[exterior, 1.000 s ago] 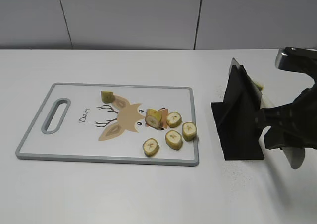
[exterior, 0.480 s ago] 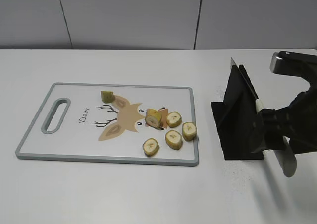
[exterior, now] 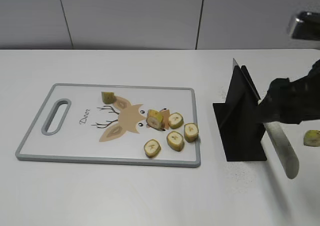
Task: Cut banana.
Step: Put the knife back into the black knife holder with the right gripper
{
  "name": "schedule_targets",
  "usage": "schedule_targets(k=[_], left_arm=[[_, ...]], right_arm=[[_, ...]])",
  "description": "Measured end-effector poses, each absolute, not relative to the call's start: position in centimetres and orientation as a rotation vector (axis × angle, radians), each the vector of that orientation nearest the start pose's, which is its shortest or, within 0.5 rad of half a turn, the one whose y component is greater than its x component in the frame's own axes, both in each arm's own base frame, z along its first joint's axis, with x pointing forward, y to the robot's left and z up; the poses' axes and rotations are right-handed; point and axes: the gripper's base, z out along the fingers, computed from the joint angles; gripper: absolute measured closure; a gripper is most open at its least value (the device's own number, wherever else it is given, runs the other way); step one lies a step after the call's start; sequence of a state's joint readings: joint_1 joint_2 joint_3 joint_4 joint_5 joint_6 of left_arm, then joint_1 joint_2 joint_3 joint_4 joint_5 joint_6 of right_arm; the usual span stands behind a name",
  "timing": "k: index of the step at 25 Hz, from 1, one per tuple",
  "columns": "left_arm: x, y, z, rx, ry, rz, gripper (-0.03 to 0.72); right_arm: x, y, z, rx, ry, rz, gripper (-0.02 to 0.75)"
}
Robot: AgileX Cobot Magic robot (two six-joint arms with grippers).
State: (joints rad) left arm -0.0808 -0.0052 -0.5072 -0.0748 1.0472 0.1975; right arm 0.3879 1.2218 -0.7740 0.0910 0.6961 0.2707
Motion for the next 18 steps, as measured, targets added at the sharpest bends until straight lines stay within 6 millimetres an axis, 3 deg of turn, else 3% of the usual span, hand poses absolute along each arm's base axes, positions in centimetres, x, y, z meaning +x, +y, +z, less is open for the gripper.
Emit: schedule_targets(k=[4,7,11,18], left_arm=[[-0.7,-0.5,28.1,0.283,1.996,-0.015,0.135],[-0.7,-0.5,28.1,0.283,1.996,-0.015,0.135],[-0.7,-0.5,28.1,0.283,1.996,-0.015,0.135],[-0.7,-0.5,28.1,0.283,1.996,-0.015,0.135]], right_arm=[[19.4,8.5,28.1,-0.237,2.528,0.313,0.115],[17.3,7.6,29.7,-0.339,2.423,0.294,0.121],[13.3,5.9,30.0,-0.365,2.285,0.303,0.134],[7.6,3.6,27.9,-0.404,2.178,0.300,0.143]])
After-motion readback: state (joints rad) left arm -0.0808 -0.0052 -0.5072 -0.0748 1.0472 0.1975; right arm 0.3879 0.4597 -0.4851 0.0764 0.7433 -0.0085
